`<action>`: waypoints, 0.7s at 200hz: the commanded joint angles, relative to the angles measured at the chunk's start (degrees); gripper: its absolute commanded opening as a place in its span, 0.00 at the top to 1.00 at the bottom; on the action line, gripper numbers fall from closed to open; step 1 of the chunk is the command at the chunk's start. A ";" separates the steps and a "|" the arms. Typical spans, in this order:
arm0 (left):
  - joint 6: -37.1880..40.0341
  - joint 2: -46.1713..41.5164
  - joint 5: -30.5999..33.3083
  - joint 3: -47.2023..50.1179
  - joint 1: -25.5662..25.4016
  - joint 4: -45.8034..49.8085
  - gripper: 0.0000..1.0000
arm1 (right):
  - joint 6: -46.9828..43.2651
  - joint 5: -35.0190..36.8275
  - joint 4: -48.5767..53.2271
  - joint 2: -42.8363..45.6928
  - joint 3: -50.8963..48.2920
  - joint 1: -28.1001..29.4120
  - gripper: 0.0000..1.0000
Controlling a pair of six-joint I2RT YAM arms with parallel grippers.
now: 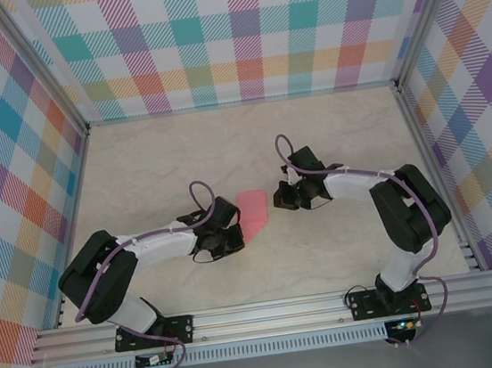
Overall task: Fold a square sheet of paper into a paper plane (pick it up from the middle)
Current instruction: Third fold the triangle at the center of the table.
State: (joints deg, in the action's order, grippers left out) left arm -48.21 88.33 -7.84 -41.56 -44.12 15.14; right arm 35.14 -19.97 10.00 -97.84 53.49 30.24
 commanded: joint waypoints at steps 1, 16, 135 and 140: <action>0.74 2.93 3.47 1.49 0.20 8.34 1.00 | 0.11 -1.43 0.90 0.77 0.05 4.42 0.94; 0.80 2.63 3.53 1.43 0.18 8.43 1.00 | 0.95 -1.91 0.56 -1.20 1.20 7.11 0.95; 3.87 -1.99 0.66 -2.18 0.24 4.97 0.96 | 4.28 2.70 3.75 -9.65 5.73 10.19 0.96; 3.91 -2.54 0.21 -2.34 0.26 3.88 0.95 | 4.33 2.89 4.11 -9.77 5.74 10.19 0.96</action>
State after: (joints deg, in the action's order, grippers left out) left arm -46.13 88.31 -7.81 -42.70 -44.12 16.86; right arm 38.35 -19.92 10.98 -106.48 57.93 40.36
